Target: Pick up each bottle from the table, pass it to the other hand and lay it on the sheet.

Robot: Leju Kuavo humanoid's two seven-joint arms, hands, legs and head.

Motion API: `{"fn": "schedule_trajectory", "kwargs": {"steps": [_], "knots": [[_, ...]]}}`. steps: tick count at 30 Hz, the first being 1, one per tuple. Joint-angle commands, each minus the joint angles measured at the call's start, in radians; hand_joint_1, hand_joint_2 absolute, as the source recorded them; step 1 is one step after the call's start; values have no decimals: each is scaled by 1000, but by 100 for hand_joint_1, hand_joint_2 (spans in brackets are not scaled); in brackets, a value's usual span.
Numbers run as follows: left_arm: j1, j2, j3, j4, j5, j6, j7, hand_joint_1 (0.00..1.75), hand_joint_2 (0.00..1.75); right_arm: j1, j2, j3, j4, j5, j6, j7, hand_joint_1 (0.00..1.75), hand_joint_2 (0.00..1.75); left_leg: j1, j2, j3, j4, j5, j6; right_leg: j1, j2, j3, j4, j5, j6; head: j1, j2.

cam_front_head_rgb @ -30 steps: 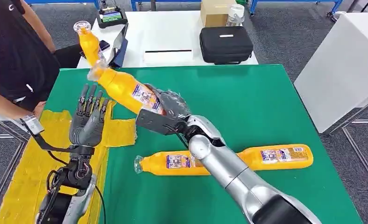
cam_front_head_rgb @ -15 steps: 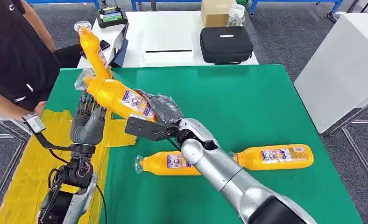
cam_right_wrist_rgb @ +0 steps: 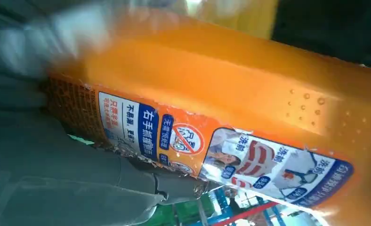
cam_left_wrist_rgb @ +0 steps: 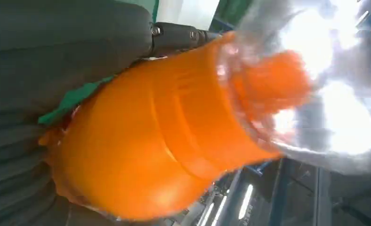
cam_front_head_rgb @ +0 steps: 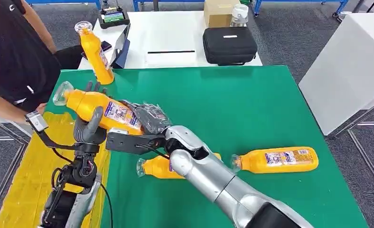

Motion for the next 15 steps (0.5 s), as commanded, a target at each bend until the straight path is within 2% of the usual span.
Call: {"fn": "schedule_trajectory", "kwargs": {"steps": [1, 5, 6, 7, 8, 9, 10, 15], "knots": [[-54, -4, -25, 16, -12, 40, 6, 0, 175, -55, 10, 86, 72, 22, 17, 26, 175, 175, -1, -2, 2, 4, -3, -1, -1, -4, 4, 2, -3, 2, 0, 0], [-60, -13, -37, 13, -8, 34, 10, 0, 175, -57, 22, 95, 111, 42, 6, 32, 175, 175, -5, 1, 4, -3, -1, 9, -5, 1, 6, -10, 4, 8, 0, 0], [-62, -16, -40, 12, -8, 34, 10, 0, 175, -57, 22, 95, 113, 42, 6, 32, 175, 175, -5, 2, 12, -11, 0, 9, -4, -15, -3, 6, 0, 11, -1, 0], [-62, -16, -40, 12, -8, 34, 10, 0, 175, -57, 22, 95, 113, 42, 6, 32, 175, 175, 11, 10, 15, -20, 6, 17, -5, -32, -82, 140, -61, 17, 8, 0], [-62, -16, -40, 12, -8, 34, 10, 0, 175, -57, 22, 95, 113, 42, 6, 32, 175, 175, 12, 13, 8, -15, 6, 20, -2, -30, -116, 207, -96, 10, 10, 0], [-62, -16, -40, 12, -8, 34, 10, 0, 175, -57, 22, 95, 113, 42, 6, 32, 175, 175, 12, 14, 11, -16, 5, 20, -3, -33, -155, 280, -126, 10, 10, 0], [-61, -14, -39, 13, -8, 34, 10, 0, 175, -60, 23, 95, 113, 42, 7, 32, 175, 175, 12, 14, 12, -16, 5, 20, -3, -33, -171, 311, -131, 6, 10, 0], [-61, -14, -39, 13, -8, 34, 10, 0, 175, -60, 23, 95, 113, 42, 7, 32, 175, 175, 12, 14, 12, -16, 5, 20, -3, -33, -171, 311, -131, 6, 10, 0]]}}
